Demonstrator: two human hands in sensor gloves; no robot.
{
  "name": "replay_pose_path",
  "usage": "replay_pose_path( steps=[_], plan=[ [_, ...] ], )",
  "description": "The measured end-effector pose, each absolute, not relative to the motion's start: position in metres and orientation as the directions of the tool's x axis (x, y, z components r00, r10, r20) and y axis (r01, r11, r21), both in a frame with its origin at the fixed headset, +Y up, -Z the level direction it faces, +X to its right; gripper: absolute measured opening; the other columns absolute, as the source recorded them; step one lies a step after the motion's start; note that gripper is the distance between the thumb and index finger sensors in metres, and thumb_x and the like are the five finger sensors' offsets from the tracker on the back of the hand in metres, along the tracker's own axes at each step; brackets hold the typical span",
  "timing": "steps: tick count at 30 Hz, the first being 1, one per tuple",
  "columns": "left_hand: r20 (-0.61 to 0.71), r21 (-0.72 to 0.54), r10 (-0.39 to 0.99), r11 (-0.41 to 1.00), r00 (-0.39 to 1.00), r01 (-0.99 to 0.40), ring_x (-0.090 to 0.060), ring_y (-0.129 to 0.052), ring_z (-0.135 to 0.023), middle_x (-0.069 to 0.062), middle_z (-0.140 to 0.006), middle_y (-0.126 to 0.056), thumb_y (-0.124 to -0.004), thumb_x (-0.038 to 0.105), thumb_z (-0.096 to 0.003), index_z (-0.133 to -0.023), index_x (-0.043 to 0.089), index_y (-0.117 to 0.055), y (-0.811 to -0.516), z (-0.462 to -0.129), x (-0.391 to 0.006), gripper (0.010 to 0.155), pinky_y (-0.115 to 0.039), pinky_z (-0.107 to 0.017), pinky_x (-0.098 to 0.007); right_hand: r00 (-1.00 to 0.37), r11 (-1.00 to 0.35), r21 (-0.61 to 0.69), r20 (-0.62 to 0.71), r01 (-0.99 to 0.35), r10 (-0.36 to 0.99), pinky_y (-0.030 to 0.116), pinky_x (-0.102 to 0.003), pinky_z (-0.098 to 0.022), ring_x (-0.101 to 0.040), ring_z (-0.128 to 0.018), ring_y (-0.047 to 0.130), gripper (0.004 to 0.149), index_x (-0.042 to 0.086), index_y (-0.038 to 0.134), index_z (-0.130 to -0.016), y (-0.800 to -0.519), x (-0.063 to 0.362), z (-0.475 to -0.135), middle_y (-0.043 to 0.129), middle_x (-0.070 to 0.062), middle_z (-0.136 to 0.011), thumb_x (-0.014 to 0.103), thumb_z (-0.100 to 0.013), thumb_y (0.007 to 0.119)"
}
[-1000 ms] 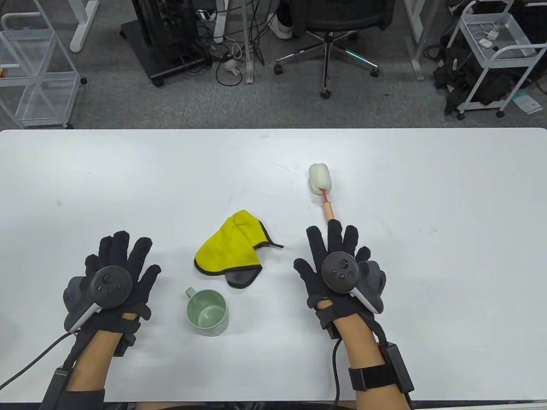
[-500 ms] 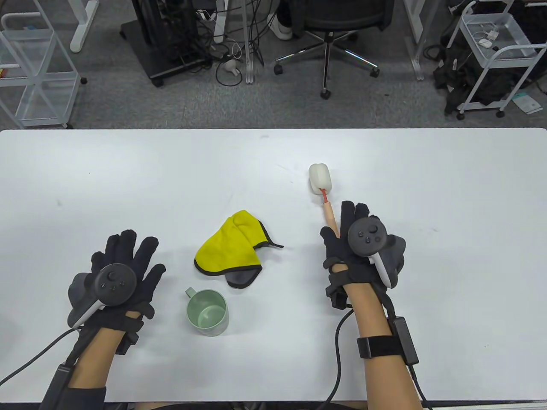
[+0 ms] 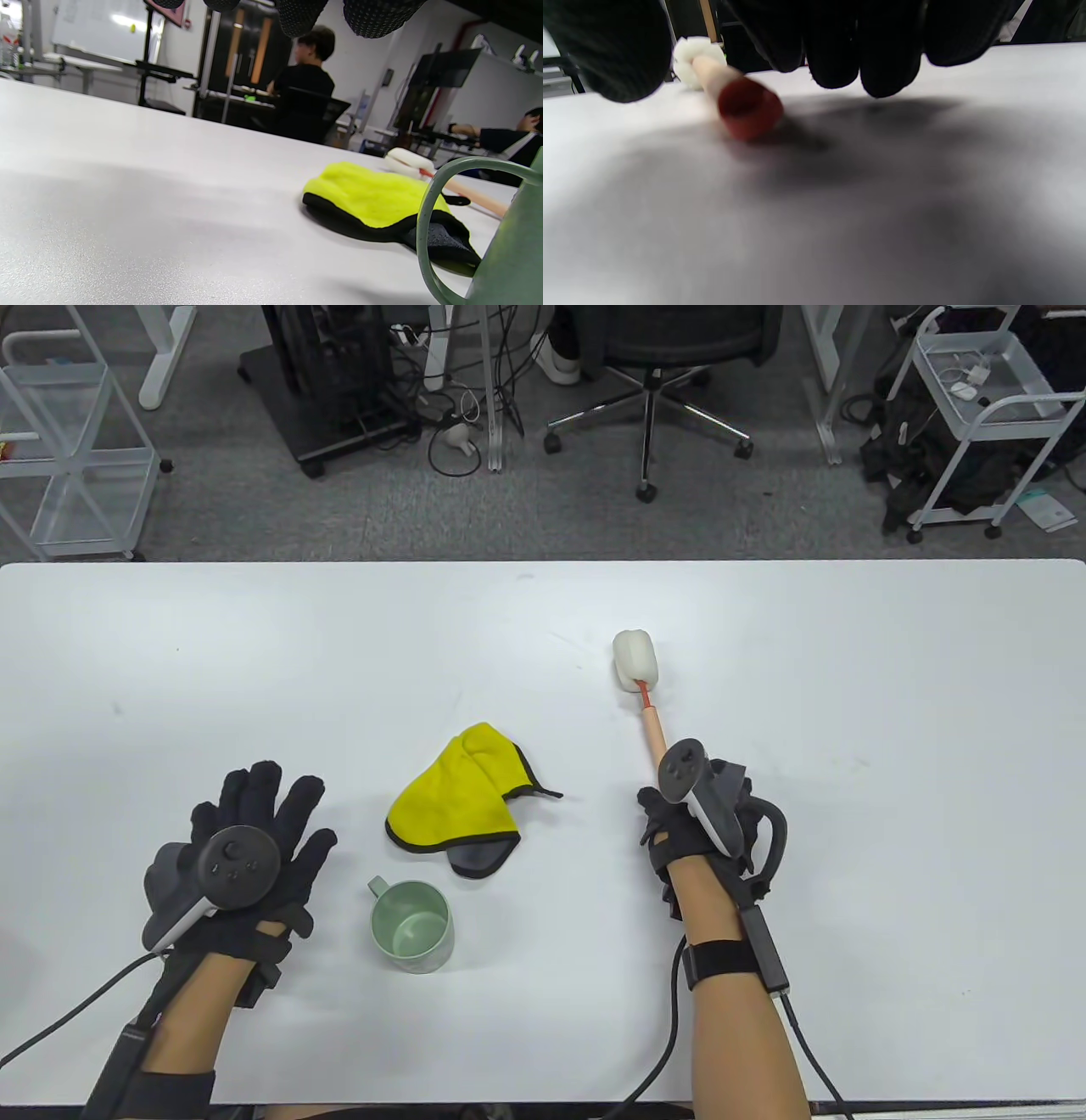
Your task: Brush the water cup with the cup brush
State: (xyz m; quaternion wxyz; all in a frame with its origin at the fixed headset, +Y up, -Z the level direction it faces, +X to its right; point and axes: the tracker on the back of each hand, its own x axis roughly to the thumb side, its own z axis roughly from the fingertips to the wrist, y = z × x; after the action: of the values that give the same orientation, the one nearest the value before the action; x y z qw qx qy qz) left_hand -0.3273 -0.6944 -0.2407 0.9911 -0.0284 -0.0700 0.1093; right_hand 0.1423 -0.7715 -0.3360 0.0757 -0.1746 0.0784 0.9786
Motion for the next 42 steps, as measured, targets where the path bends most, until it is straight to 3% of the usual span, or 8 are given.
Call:
replay_pose_path(
  steps=[3,10,15,19,24,29,33,42],
  plan=[
    [0.134,-0.085,0.222,0.974,0.966,-0.212,-0.048,-0.02,-0.119,-0.01,-0.128,-0.015,-0.054,0.061,-0.064,-0.123,0.036,-0.032,-0.696,-0.242,-0.327,0.067,-0.021,-0.079,-0.074,-0.942,-0.988,0.146,-0.334,-0.047,-0.005,0.065,-0.068,-0.058,-0.048,-0.077,0.08,0.075,0.016,0.068,-0.097,-0.773,0.139,-0.337,0.072,-0.018,-0.099,0.061,-0.039,0.083],
    [0.135,-0.089,0.225,0.973,0.965,-0.214,-0.048,-0.021,-0.119,-0.01,-0.128,-0.016,-0.054,0.061,-0.064,-0.122,0.036,-0.033,-0.696,-0.242,-0.327,0.067,-0.021,-0.079,-0.074,-0.94,-0.987,0.143,-0.341,-0.074,0.021,0.074,-0.065,-0.047,-0.038,-0.057,0.091,0.055,0.014,0.08,-0.082,-0.772,0.132,-0.338,0.087,-0.017,-0.077,0.05,-0.041,0.084],
    [0.134,-0.095,0.231,0.971,0.964,-0.219,-0.048,-0.022,-0.119,-0.01,-0.128,-0.016,-0.055,0.061,-0.064,-0.123,0.036,-0.033,-0.697,-0.241,-0.327,0.067,-0.021,-0.079,-0.074,-0.93,-0.987,0.125,-0.363,-0.105,0.053,0.077,-0.063,-0.043,-0.035,-0.051,0.093,0.054,0.01,0.081,-0.079,-0.773,0.135,-0.337,0.09,-0.018,-0.071,0.047,-0.041,0.086],
    [0.135,-0.091,0.254,0.966,0.958,-0.243,-0.048,-0.024,-0.119,-0.01,-0.128,-0.017,-0.055,0.061,-0.0641,-0.123,0.035,-0.034,-0.696,-0.242,-0.329,0.067,-0.021,-0.079,-0.074,-0.89,-0.97,0.095,-0.427,-0.222,0.162,0.08,-0.06,-0.039,-0.032,-0.045,0.095,0.054,0.008,0.081,-0.078,-0.77,0.144,-0.334,0.091,-0.019,-0.068,0.047,-0.042,0.086],
    [0.129,-0.091,0.264,0.963,0.956,-0.254,-0.048,-0.025,-0.119,-0.01,-0.128,-0.018,-0.055,0.061,-0.0641,-0.123,0.035,-0.034,-0.695,-0.241,-0.333,0.067,-0.022,-0.079,-0.074,-0.717,-0.848,-0.045,-0.512,-0.528,0.474,0.083,-0.058,-0.033,-0.031,-0.04,0.098,0.055,0.003,0.078,-0.078,-0.764,0.163,-0.326,0.091,-0.021,-0.065,0.045,-0.043,0.085],
    [0.123,-0.09,0.279,0.959,0.952,-0.269,-0.048,-0.027,-0.119,-0.01,-0.128,-0.02,-0.055,0.061,-0.0641,-0.123,0.035,-0.035,-0.694,-0.239,-0.335,0.067,-0.022,-0.079,-0.073,-0.442,-0.591,-0.192,-0.497,-0.783,0.747,0.084,-0.058,-0.031,-0.032,-0.037,0.1,0.055,0.001,0.075,-0.08,-0.758,0.176,-0.314,0.09,-0.023,-0.066,0.041,-0.043,0.084],
    [0.119,-0.091,0.289,0.956,0.95,-0.28,-0.048,-0.028,-0.119,-0.01,-0.129,-0.021,-0.055,0.061,-0.0641,-0.123,0.034,-0.035,-0.694,-0.238,-0.336,0.067,-0.023,-0.079,-0.073,-0.106,-0.239,-0.257,-0.44,-0.936,0.892,0.084,-0.058,-0.03,-0.032,-0.037,0.1,0.055,0.001,0.072,-0.082,-0.761,0.177,-0.303,0.089,-0.024,-0.066,0.039,-0.044,0.081],
    [0.14,-0.115,0.287,0.955,0.948,-0.273,-0.047,-0.036,-0.119,-0.01,-0.128,-0.027,-0.055,0.06,-0.0642,-0.122,0.033,-0.037,-0.696,-0.237,-0.334,0.067,-0.024,-0.08,-0.073,0.433,0.419,-0.111,-0.184,-0.901,0.882,0.081,-0.058,-0.039,-0.03,-0.047,0.094,0.054,0.004,0.06,-0.091,-0.758,0.156,-0.301,0.081,-0.02,-0.075,0.033,-0.047,0.07]
  ],
)
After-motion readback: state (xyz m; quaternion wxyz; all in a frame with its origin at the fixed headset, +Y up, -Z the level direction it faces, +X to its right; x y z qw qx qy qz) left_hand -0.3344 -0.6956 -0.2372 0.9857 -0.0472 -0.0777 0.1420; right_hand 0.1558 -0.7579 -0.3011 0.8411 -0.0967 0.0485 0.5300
